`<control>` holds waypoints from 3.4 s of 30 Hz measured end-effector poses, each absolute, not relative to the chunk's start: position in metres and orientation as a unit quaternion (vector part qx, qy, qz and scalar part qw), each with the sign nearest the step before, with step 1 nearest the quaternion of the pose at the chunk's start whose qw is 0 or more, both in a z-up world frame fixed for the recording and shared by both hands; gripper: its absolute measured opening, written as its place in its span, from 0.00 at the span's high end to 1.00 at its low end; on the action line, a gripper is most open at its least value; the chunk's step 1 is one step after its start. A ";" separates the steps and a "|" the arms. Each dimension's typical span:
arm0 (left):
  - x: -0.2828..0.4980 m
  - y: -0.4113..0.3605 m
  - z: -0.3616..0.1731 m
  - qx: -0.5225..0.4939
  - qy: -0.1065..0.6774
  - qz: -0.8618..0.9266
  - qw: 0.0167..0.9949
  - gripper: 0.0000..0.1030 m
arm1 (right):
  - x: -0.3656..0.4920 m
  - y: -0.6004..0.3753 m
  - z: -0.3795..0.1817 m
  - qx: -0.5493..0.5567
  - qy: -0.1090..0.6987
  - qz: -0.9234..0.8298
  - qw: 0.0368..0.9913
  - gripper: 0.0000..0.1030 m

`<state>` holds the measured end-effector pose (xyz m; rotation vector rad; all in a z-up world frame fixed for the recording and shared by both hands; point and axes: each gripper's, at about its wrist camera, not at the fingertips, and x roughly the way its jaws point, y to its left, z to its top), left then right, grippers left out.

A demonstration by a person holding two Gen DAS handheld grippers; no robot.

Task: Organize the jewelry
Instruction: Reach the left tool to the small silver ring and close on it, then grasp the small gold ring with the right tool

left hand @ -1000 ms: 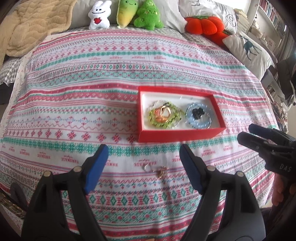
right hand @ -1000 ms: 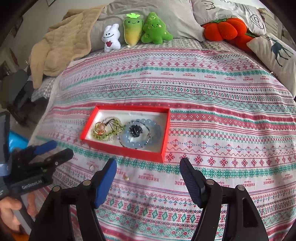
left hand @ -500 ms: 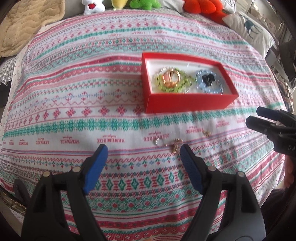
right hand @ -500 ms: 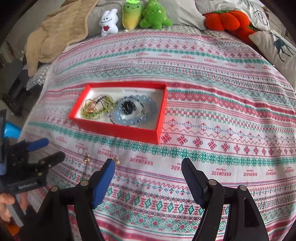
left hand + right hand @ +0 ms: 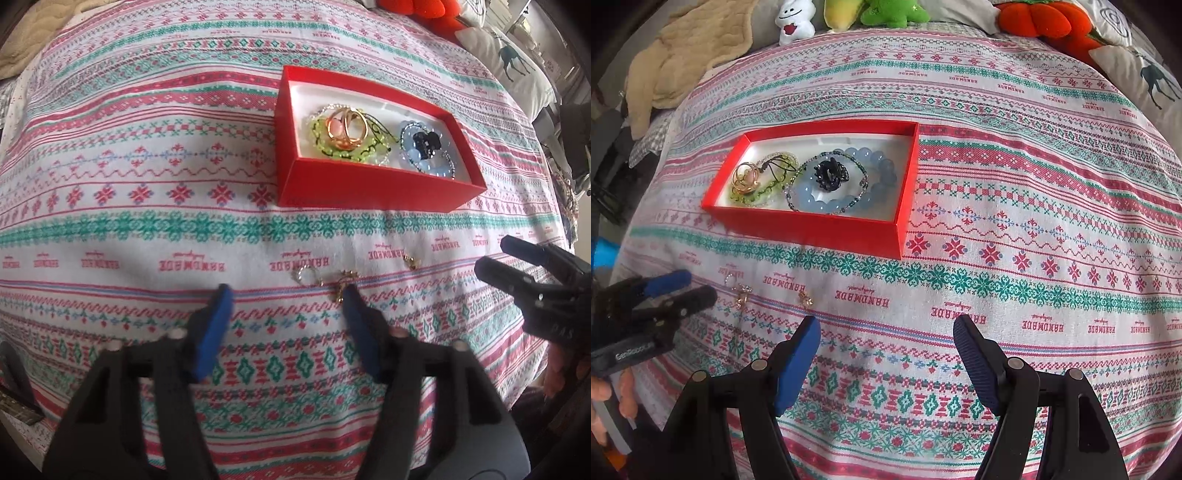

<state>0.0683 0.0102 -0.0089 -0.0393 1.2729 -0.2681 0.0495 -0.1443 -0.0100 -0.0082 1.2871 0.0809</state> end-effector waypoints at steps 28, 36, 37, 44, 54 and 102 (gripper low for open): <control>0.091 -0.054 -0.031 0.048 0.606 -0.091 0.789 0.84 | 0.058 -0.118 -0.021 -0.007 0.610 0.055 0.790 0.27; 0.092 -0.034 -0.022 0.033 0.604 -0.092 0.791 0.96 | 0.064 -0.091 -0.025 0.012 0.616 0.077 0.784 0.27; 0.092 -0.031 -0.021 0.030 0.604 -0.091 0.791 0.96 | 0.066 -0.086 -0.027 0.018 0.618 0.081 0.782 0.27; 0.092 -0.001 -0.015 0.013 0.597 -0.091 0.797 0.96 | 0.077 -0.055 -0.040 0.045 0.630 0.105 0.768 0.53; 0.077 0.028 -0.007 -0.002 0.590 -0.090 0.802 0.96 | 0.094 -0.021 -0.055 0.054 0.639 0.112 0.759 0.79; 0.069 0.056 0.002 -0.026 0.586 -0.084 0.806 0.96 | 0.085 0.039 -0.072 -0.137 0.611 0.121 0.770 0.69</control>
